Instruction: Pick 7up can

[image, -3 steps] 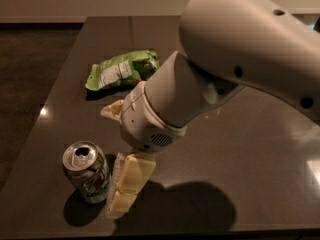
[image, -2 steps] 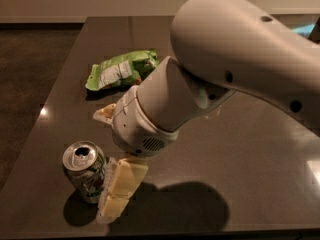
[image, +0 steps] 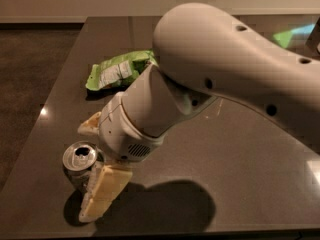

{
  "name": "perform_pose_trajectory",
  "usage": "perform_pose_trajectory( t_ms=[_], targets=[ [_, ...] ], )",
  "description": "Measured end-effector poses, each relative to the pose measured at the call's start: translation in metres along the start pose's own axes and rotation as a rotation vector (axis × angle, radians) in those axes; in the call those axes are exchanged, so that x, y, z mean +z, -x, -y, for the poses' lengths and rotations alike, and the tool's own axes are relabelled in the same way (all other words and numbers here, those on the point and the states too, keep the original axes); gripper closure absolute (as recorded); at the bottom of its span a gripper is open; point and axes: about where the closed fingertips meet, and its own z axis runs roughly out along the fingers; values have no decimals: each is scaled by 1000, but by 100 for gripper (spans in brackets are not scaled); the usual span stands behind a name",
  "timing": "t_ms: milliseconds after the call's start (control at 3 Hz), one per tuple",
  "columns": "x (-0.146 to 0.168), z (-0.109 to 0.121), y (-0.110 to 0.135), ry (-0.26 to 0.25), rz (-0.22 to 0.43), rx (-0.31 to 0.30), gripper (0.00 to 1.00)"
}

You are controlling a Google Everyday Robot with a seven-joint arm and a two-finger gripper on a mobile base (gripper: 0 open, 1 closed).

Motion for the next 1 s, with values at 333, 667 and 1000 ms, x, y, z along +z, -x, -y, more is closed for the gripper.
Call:
perform_pose_trajectory(
  t_ms=[333,667,1000],
  targets=[
    [2,1,2,11,9,-3,39],
    [-3,5,5,11,16,-2,62],
    [-22,15,6,-12,19,10,86]
  ],
)
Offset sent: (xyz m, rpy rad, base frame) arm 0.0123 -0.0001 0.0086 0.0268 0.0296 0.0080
